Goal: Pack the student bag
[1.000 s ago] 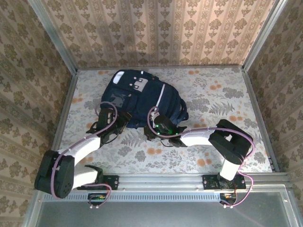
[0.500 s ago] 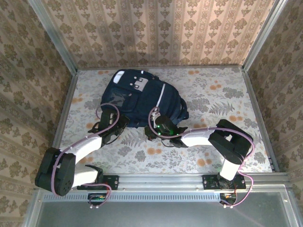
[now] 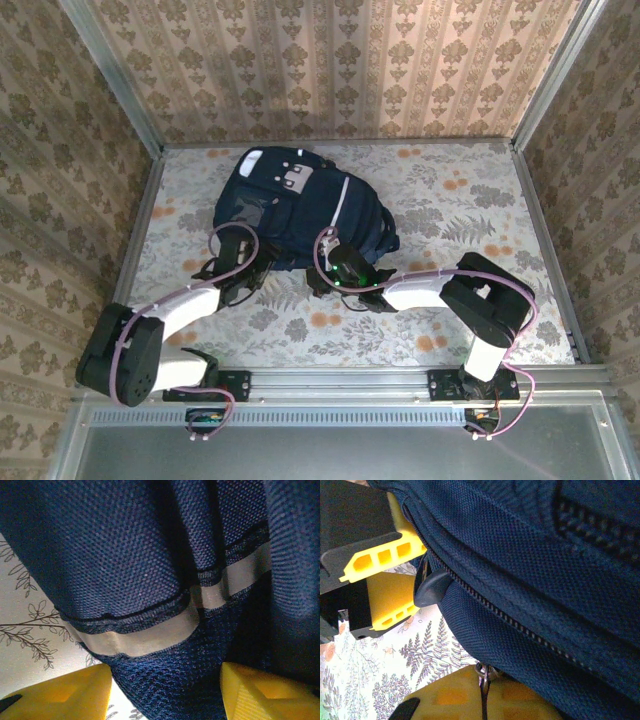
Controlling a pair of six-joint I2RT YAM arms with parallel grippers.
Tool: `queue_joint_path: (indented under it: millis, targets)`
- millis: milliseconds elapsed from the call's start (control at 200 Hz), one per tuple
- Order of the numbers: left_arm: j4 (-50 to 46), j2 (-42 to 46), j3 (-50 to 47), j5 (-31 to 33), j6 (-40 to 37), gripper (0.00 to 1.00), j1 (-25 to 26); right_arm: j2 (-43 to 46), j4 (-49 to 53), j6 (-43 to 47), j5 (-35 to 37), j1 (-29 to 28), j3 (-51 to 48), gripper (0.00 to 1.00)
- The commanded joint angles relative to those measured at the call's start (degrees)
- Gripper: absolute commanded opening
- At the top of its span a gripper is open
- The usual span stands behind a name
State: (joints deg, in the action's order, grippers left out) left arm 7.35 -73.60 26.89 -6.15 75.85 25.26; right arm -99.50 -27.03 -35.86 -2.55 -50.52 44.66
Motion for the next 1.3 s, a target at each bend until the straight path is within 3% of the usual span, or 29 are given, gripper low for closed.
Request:
queue_joint_path:
  millis: [0, 95, 300, 425, 740, 990, 1295]
  targets:
    - [-0.7, -3.22, 2.44, 2.67, 0.93, 0.58, 0.54, 1.41, -4.99, 0.25, -0.32, -0.35, 0.27, 0.0]
    - [0.28, -6.29, 5.23, 3.04, 0.38, 0.49, 0.49, 1.23, -3.85, 1.0, 0.25, -0.36, -0.06, 0.0]
    - [-2.75, -10.15, 10.88, 6.2, -0.62, 0.13, 0.58, 0.46, 4.19, 4.28, 1.3, -0.34, 1.57, 0.0]
    - [-4.9, -10.22, 11.57, 9.04, -1.04, 0.0, 0.4, -0.22, 12.55, 5.04, 3.03, -0.17, 4.03, 0.0]
    - [-7.04, -12.22, 11.6, 9.14, -2.2, 0.0, -2.52, 2.23, 28.09, 9.64, 5.93, 1.61, 4.97, 0.0]
    - [-6.82, -14.0, 12.13, 7.66, -2.8, 0.0, -4.75, 8.79, 31.83, 7.6, 4.06, 7.56, -0.03, 0.0]
    - [-8.94, -13.39, 13.86, 8.26, -4.38, 0.0, -6.0, 14.21, 37.13, 8.48, 6.76, 12.29, -2.49, 0.0]
